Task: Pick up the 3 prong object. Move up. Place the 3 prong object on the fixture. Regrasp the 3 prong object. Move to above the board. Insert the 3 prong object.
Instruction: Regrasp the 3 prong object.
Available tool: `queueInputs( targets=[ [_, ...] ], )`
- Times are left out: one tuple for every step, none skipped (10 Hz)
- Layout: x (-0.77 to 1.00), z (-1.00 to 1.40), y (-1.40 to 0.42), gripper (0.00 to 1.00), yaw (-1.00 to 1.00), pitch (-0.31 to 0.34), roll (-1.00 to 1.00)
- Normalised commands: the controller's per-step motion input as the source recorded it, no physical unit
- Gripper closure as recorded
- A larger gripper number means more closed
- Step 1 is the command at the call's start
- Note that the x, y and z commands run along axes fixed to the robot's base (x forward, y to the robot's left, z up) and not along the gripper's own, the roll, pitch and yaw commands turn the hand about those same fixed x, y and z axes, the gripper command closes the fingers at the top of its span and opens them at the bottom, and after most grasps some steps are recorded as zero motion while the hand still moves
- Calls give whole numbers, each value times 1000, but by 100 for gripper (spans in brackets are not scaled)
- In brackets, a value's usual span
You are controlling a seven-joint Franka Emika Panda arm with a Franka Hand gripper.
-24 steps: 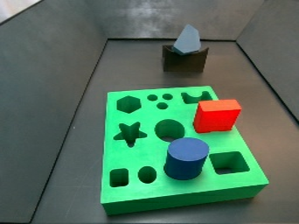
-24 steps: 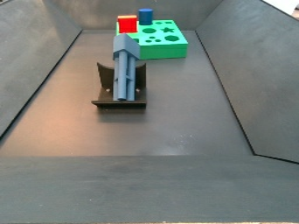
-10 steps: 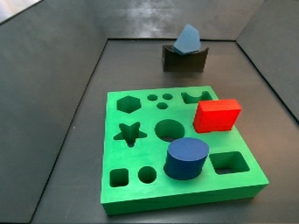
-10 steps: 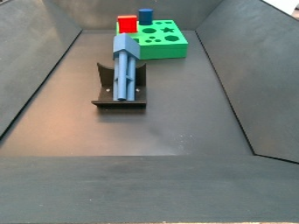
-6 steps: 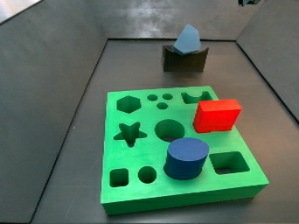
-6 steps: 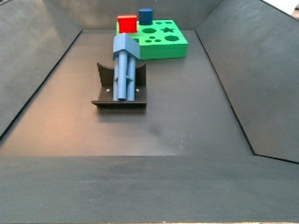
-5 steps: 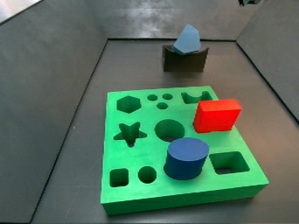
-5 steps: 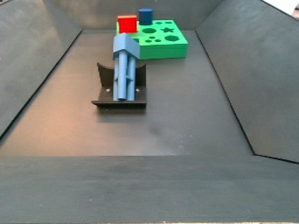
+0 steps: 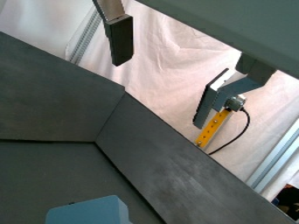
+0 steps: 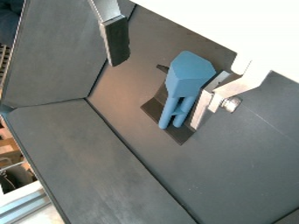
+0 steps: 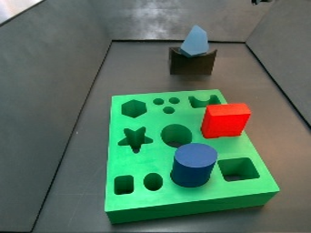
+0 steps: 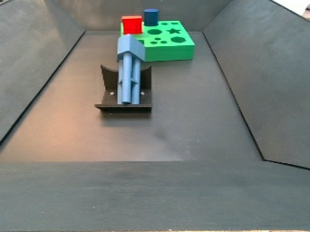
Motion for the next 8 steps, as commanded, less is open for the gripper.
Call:
queueInputs(
  targets=[
    [688,-34,-60,0,79,13,170],
    [682,-36,-58,0,75,21,165],
    [676,-40,-56,0,74,31,158],
    [671,-41,-55,0,75,37,154],
    [667,-41,-53,0,77,43,151],
    [662,-40,-52,0,79,49,145],
    [653,-32,-52,0,85,59,136],
    [647,-29,-52,0,88,65,132]
  ],
)
